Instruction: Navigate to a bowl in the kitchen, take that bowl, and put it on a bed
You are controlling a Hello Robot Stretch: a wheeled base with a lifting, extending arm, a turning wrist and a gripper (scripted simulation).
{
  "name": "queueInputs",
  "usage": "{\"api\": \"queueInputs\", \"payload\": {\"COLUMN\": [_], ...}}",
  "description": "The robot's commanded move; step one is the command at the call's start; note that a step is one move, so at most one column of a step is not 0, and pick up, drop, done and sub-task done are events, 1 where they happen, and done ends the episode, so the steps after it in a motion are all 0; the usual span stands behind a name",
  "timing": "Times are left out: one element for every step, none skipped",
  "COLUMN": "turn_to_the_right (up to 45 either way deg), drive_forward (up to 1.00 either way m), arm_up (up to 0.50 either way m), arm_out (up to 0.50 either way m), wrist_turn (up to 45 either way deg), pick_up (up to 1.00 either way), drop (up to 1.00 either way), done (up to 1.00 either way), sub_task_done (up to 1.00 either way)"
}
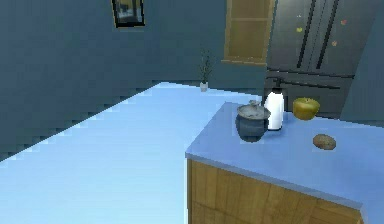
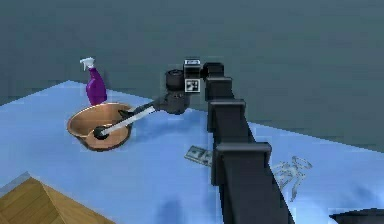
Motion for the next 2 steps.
{"api": "queueInputs", "payload": {"turn_to_the_right": [0.0,0.0], "drive_forward": [0.00,0.00], "arm_up": [0.00,0.00], "arm_out": [0.00,0.00], "wrist_turn": [-45.0,-12.0], "pick_up": [0.00,0.00], "drop": [0.00,0.00], "done": [0.00,0.00], "sub_task_done": [0.00,0.00]}}
